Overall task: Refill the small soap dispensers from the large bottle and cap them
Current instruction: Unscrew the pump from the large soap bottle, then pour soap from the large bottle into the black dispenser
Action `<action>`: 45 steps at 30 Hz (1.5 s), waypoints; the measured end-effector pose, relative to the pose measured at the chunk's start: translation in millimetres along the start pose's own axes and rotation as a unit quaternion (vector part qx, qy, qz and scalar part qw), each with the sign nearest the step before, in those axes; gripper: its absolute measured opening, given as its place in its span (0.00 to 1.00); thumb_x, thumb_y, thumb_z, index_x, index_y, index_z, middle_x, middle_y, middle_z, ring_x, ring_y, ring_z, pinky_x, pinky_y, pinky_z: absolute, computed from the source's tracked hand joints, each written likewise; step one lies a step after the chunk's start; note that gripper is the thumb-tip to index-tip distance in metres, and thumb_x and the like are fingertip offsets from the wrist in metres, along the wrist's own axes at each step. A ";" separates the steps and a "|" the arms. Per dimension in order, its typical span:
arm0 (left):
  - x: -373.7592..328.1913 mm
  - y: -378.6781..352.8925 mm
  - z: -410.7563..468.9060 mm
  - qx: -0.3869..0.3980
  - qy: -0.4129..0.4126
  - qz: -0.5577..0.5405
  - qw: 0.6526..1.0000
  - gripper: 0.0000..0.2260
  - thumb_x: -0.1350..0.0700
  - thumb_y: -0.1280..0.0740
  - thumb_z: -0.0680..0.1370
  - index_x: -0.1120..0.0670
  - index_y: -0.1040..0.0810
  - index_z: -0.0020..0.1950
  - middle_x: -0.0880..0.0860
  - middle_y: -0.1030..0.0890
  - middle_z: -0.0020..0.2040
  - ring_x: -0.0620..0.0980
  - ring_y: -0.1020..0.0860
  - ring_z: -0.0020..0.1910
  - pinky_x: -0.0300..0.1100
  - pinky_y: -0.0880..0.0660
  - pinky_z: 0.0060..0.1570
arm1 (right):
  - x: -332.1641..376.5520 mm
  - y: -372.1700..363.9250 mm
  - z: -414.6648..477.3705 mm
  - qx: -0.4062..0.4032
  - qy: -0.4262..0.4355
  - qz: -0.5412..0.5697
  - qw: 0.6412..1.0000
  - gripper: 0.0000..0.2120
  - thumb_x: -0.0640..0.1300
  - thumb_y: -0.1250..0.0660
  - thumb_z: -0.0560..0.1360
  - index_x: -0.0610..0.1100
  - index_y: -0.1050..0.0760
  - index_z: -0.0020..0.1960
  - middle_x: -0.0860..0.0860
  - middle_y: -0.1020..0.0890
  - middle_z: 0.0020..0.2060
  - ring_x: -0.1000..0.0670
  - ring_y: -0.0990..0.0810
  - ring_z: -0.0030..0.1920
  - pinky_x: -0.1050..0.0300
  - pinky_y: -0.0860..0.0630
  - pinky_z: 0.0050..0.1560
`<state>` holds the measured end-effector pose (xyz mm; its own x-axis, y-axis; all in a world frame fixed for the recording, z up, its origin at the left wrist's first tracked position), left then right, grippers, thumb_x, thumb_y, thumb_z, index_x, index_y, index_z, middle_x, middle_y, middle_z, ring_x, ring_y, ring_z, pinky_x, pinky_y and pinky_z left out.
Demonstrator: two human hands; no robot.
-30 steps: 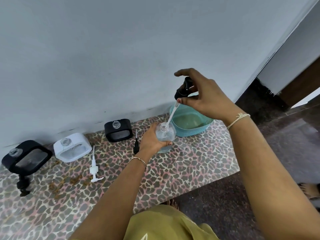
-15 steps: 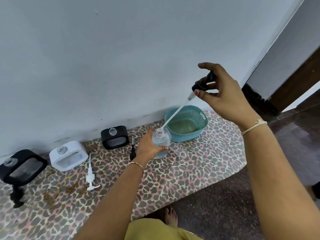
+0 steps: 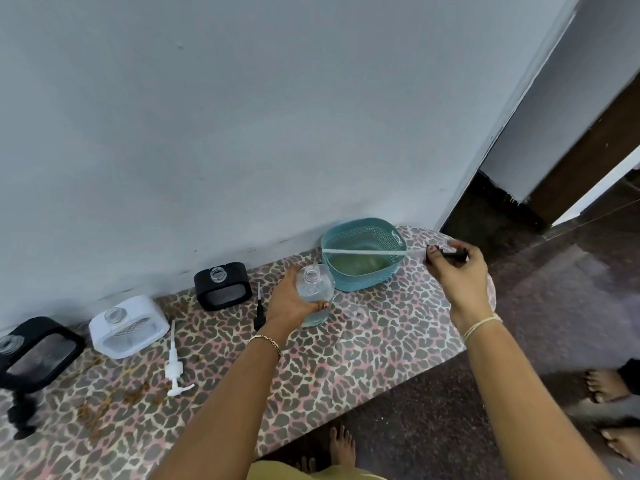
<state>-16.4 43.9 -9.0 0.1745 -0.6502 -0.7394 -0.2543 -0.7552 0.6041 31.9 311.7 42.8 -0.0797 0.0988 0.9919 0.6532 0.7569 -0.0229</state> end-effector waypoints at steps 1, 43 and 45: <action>0.7 -0.6 0.5 -0.002 0.000 0.002 1.000 0.42 0.54 0.19 0.63 0.52 0.36 0.72 0.55 0.25 0.65 0.55 0.26 0.62 0.46 0.30 0.63 | -12.0 1.5 -0.7 -0.011 -0.029 0.017 0.999 0.16 0.37 0.28 0.74 0.41 0.30 0.59 0.42 0.22 0.49 0.42 0.19 0.53 0.47 0.21 0.57; 3.3 -5.9 8.0 -0.008 0.012 0.012 1.000 0.38 0.54 0.19 0.61 0.53 0.34 0.65 0.52 0.24 0.64 0.54 0.25 0.63 0.48 0.28 0.63 | -162.4 -28.0 14.9 -0.059 -0.242 -0.220 0.943 0.28 0.46 0.25 0.71 0.46 0.28 0.68 0.45 0.22 0.62 0.44 0.20 0.54 0.51 0.21 0.55; 3.1 -5.8 7.9 -0.009 0.010 0.010 1.000 0.38 0.54 0.19 0.61 0.53 0.34 0.65 0.52 0.24 0.64 0.54 0.25 0.63 0.48 0.27 0.62 | -157.1 -25.3 11.0 -0.060 -0.228 -0.242 0.941 0.30 0.47 0.25 0.71 0.45 0.30 0.70 0.44 0.23 0.63 0.43 0.21 0.56 0.50 0.22 0.58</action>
<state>-21.9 46.9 -17.2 0.1889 -0.6663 -0.7214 -0.2401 -0.7437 0.6240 19.7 284.2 -113.7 -0.6875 0.0490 0.7245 0.5348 0.7090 0.4596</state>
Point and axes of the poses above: each hand's wrist, its own z-axis towards the middle knuckle, its own y-axis out of the back of the hand, x = y × z, the point moved 2 cm from there along z, towards the middle knuckle
